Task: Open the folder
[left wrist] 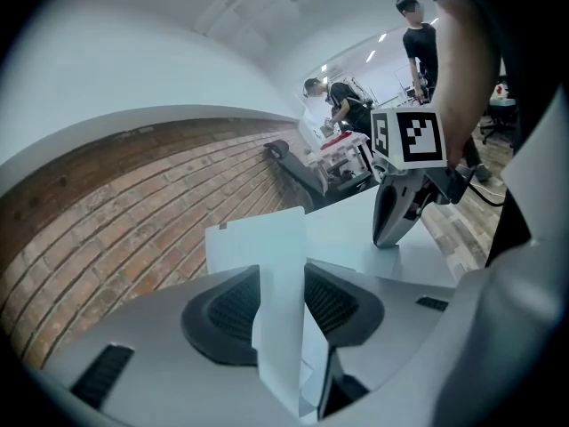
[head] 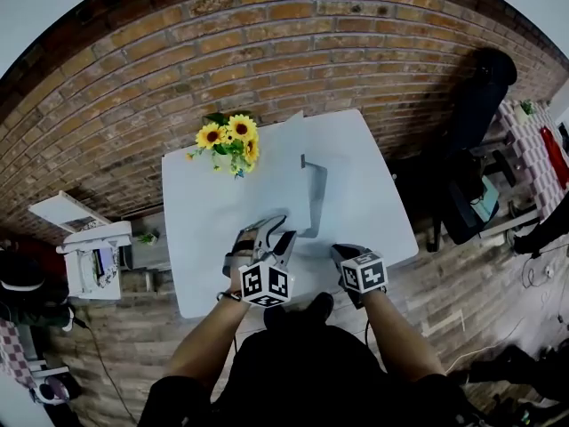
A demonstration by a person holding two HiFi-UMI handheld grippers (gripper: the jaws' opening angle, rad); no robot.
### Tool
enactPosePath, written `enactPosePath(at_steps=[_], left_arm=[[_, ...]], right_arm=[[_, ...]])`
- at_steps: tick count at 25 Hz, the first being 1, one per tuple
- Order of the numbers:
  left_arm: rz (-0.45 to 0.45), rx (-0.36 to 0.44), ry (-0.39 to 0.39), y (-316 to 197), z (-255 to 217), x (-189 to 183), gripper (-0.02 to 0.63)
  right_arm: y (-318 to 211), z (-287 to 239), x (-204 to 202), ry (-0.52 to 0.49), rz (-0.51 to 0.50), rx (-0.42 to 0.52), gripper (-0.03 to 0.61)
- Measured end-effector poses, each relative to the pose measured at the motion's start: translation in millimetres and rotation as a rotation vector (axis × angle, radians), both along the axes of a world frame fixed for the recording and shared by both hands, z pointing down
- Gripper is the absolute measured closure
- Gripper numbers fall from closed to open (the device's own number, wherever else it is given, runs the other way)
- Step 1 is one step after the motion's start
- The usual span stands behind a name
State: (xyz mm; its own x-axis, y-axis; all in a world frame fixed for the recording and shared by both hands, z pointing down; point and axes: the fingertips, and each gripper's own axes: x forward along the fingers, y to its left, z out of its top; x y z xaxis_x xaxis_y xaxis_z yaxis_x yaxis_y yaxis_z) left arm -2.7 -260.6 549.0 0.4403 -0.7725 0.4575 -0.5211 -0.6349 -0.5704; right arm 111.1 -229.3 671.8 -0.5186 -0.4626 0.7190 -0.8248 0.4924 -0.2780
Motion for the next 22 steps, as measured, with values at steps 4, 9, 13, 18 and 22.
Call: enactPosePath(at_steps=[4,9,13,18,22], left_arm=[[-0.073,0.039,0.029,-4.8,-11.2,-19.9,0.457],[-0.206,0.074,0.02,-10.4,-17.6,-59.4,0.532],[-0.292,0.018,0.042,-17.7,-11.5,-93.4,0.581],[-0.289,-0.104,0.215,-21.0,-14.3,-103.3,0.594],[-0.196,-0.111,0.198,-10.2,-10.4,-88.6,0.594]], right_arm=[[-1.0,0.2,-0.3,0.016,-0.005,0.008,0.555],[-2.3,-0.3,-0.7,0.025,0.021,-0.007,0.555],[-3.3,-2.0,1.3,0.015,0.084,-0.042,0.555],[-1.4,-2.9,1.3,0.039,0.129,-0.049,0.549],[3.7,-15.3,2.0,-0.012,0.212,-0.034,0.531]])
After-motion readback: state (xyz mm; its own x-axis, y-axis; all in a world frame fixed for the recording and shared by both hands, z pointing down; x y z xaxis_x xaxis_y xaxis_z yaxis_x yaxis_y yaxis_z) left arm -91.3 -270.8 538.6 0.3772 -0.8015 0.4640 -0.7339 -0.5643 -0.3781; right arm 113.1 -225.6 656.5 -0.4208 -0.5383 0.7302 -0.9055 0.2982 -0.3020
